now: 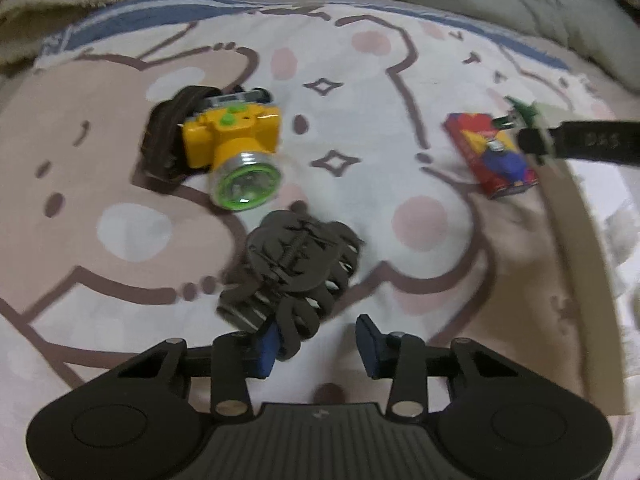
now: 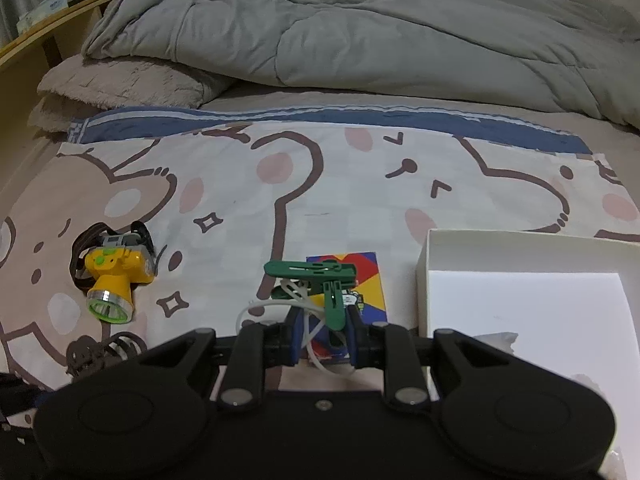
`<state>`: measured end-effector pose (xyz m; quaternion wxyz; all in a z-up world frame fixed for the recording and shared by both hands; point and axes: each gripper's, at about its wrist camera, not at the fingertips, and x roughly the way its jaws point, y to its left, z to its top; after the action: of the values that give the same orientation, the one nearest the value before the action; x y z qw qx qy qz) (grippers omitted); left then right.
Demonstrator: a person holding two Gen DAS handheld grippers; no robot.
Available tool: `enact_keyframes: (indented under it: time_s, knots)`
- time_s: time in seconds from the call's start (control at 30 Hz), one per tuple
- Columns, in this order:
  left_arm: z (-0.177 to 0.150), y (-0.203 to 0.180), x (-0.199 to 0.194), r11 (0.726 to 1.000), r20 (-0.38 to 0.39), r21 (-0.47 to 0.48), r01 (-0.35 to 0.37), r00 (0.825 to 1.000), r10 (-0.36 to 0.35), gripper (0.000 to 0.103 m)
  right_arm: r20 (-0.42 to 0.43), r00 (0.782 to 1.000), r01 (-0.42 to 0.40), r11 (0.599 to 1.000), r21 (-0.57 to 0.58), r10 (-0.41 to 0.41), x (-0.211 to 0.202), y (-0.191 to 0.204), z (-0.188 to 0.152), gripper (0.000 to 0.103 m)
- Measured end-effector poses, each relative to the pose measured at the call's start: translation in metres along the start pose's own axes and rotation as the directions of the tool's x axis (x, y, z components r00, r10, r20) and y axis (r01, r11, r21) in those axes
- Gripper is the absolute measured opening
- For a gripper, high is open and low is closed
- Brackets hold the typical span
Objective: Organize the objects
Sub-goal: 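Close the left tool on the black claw clip while the right tool grasps the green clip with cord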
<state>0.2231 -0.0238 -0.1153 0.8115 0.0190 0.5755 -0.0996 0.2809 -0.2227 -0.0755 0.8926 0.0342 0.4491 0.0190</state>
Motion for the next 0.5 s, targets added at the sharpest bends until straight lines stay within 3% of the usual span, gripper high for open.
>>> enact_keyframes:
  time_s: [0.1, 0.23, 0.5]
  knots:
    - [0.0, -0.008, -0.002, 0.999, 0.006, 0.009, 0.036, 0.999, -0.036, 0.034, 0.001, 1.0, -0.005, 1.0, 0.0, 0.005, 0.0, 0.0, 0.0, 0.023]
    - [-0.002, -0.019, -0.001, 1.0, 0.029, 0.017, -0.004, 1.0, 0.004, 0.024, -0.001, 1.0, -0.002, 1.0, 0.0, 0.002, 0.0, 0.0, 0.0, 0.023]
    - [0.0, -0.019, 0.003, 0.998, 0.099, -0.024, -0.064, 0.993, 0.066, 0.022, -0.004, 1.0, 0.0, 1.0, -0.013, 0.0, 0.001, 0.002, -0.001, 0.023]
